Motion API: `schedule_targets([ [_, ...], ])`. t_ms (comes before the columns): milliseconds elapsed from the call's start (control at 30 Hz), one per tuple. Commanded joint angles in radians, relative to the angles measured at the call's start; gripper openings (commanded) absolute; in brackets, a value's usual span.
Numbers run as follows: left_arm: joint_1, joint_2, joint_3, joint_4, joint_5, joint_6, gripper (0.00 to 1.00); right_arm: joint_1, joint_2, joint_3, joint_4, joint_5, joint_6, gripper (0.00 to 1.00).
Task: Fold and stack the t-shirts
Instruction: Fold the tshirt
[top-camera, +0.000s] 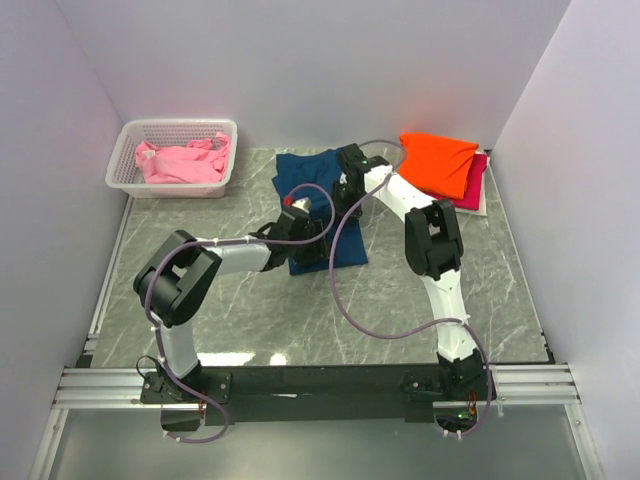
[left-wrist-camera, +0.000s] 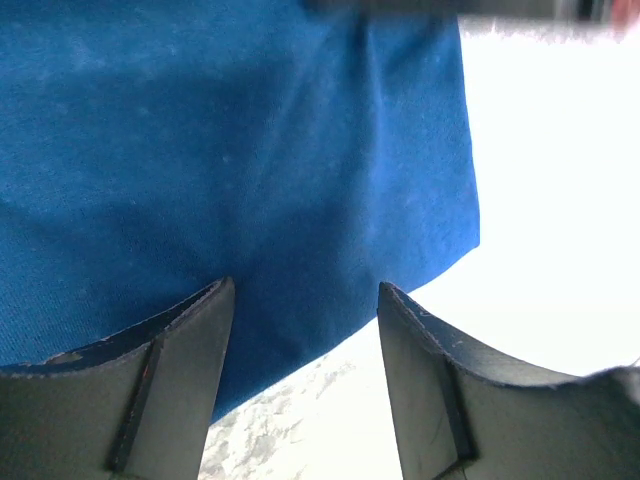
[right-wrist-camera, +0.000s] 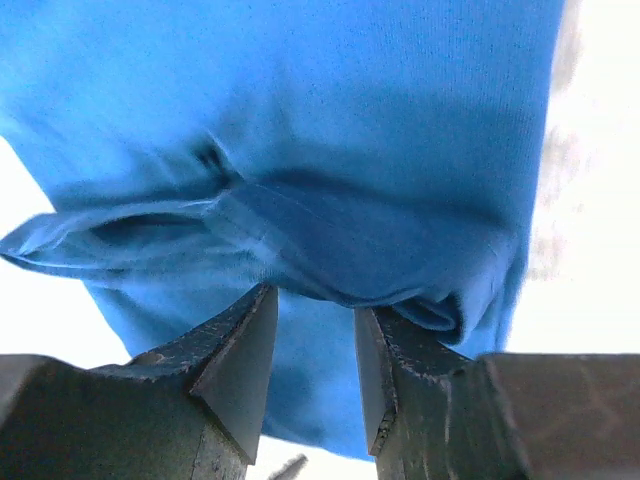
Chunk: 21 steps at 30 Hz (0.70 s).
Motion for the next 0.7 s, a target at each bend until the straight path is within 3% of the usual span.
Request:
schedule_targets([
  [0,-0.034,0.005,-0.067,-0.118,-0.009,0.04,0.66,0.003,0.043,0.139,0.001,0.07,0.033,0.43],
  [200,-0.051,-0.062,-0.13,-0.172,-0.035,0.04,0.66,-0.029,0.094,0.286,0.005,0.051,0.065,0.44],
  [433,-0.06,-0.176,-0.104,-0.262,-0.072,0.054,0.67,-0.061,-0.066,0.105,0.094,0.029,0.026,0.44],
  [667,-0.062,-0.283,0.0,-0.367,-0.139,0.05,0.69,-0.09,-0.276,-0.206,0.137,0.034,-0.029,0.44],
])
